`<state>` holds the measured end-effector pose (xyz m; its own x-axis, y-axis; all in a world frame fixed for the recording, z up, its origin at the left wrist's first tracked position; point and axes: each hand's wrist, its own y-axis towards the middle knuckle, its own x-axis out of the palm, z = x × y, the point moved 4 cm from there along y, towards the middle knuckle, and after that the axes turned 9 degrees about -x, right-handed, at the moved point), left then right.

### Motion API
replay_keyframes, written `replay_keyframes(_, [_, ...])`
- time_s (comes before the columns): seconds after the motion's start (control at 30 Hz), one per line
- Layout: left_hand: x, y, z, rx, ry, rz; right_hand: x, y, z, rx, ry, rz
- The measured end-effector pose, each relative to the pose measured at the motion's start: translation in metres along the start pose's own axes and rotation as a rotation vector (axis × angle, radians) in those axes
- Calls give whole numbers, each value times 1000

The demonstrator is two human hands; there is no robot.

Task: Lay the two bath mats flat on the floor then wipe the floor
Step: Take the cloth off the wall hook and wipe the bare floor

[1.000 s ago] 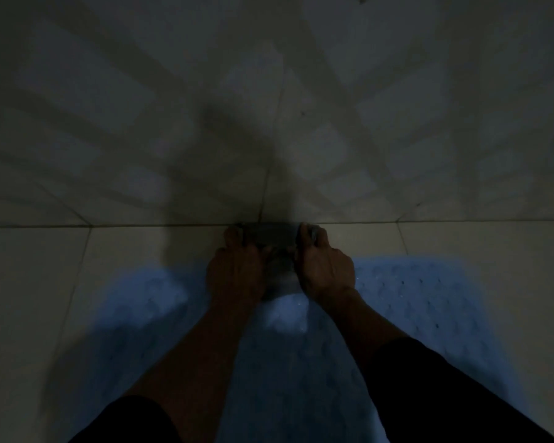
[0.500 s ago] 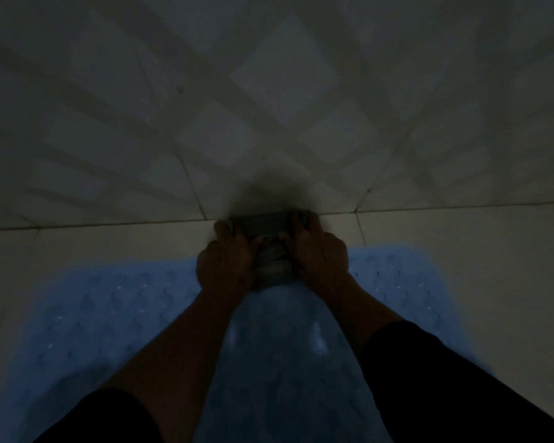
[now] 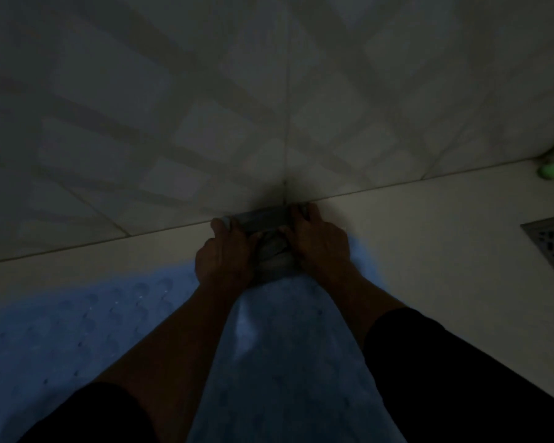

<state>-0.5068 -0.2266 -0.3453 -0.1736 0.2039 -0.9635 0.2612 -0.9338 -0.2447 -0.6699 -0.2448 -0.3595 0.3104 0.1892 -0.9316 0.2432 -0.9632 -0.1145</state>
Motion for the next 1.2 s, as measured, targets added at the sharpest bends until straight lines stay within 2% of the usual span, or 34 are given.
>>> replay_keyframes(0.3, [14, -7, 81, 119, 38, -3, -30, -8, 76, 56, -30, 50])
replay_keyframes(0.53, [23, -12, 149, 164, 94, 22, -47, -15, 133, 79, -37, 158])
replay_keyframes(0.73, [31, -15, 202, 178, 1, -71, -60, -27, 184, 165, -62, 210])
replay_keyframes(0.93, [45, -31, 244, 288, -18, -134, -68, -49, 223, 275, -70, 219])
replay_keyframes(1.2, [65, -73, 269, 451, -110, -214, -77, -110, 236, 405, -127, 192])
